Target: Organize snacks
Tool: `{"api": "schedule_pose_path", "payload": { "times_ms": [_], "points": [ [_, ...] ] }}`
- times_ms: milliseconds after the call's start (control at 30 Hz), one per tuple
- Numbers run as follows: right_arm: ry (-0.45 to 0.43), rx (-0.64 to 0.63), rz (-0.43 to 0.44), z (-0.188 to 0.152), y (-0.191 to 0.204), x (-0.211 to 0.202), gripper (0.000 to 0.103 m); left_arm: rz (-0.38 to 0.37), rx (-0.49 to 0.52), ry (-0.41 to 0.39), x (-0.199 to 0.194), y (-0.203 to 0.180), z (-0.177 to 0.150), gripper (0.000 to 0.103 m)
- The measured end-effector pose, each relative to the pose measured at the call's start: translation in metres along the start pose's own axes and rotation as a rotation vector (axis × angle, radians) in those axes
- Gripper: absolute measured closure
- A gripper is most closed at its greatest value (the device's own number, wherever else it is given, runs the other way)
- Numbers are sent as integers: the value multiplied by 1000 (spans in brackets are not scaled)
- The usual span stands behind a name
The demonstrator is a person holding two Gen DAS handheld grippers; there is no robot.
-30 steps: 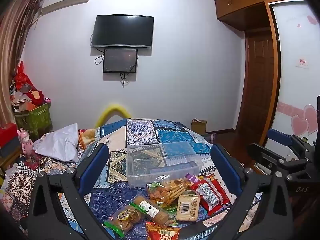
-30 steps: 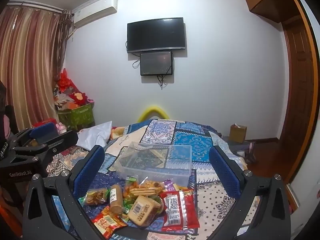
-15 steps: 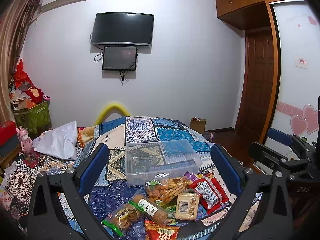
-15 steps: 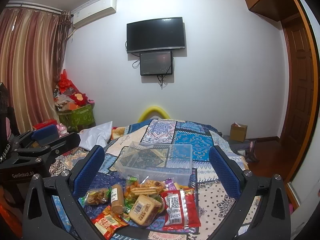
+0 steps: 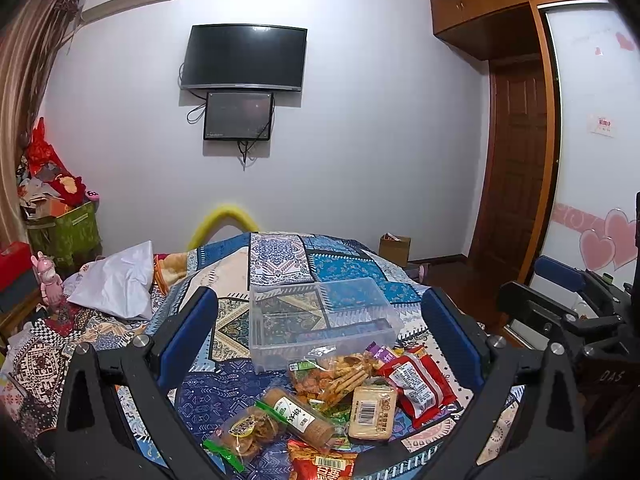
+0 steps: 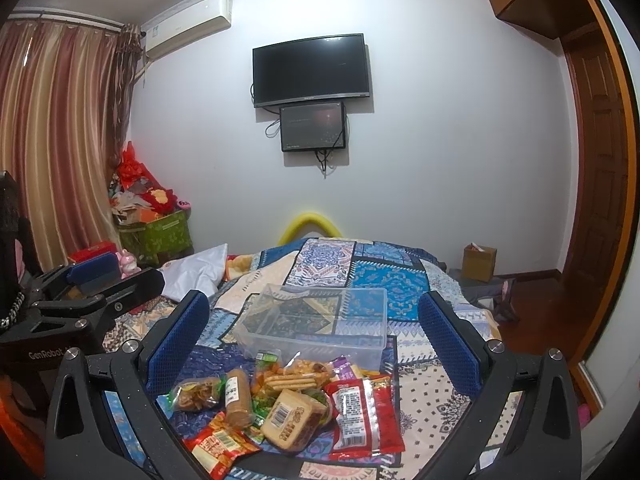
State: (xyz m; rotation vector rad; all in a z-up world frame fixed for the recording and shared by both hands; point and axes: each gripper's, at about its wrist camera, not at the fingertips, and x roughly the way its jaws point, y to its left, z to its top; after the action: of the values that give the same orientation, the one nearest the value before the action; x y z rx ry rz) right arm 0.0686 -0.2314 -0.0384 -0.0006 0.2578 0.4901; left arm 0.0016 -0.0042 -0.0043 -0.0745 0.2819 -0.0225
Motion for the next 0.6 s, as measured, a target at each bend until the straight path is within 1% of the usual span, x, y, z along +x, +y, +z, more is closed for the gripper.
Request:
{"api": "schedule_pose_path", "payload": {
  "times_ms": [600],
  "points": [
    [5,7,1,0,-3,1,0,1,-3,8,2,2,0,0]
  ]
}}
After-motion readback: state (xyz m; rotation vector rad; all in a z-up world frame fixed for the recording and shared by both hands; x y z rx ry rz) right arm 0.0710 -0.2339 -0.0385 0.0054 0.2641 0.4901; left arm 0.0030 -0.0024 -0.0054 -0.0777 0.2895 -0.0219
